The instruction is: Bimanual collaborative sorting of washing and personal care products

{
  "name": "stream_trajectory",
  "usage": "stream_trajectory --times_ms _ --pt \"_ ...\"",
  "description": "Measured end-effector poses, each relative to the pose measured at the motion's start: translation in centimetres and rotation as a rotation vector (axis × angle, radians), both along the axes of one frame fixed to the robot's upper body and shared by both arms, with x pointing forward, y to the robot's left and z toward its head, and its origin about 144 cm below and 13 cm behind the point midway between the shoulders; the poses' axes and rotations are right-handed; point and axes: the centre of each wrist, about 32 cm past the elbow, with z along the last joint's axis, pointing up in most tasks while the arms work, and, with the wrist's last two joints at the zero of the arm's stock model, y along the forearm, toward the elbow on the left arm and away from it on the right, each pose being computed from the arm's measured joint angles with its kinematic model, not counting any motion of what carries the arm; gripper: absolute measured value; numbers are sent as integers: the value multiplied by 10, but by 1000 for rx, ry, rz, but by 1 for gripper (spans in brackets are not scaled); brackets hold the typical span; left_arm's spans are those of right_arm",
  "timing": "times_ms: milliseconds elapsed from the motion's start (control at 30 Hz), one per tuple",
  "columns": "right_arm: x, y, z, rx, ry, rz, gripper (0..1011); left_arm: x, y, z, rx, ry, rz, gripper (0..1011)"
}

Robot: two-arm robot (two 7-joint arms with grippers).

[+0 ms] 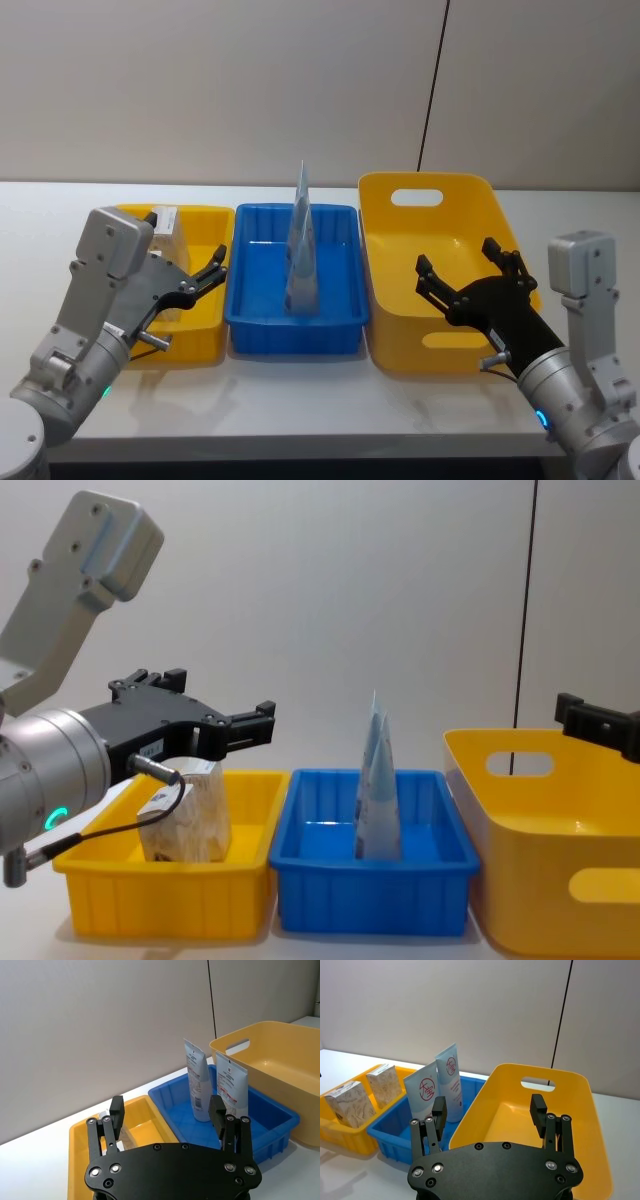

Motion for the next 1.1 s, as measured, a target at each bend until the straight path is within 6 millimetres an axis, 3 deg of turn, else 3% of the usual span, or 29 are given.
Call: stream_trajectory --times_ms 1100 --pt "0 0 0 0 0 0 1003 0 0 0 0 0 0 1001"
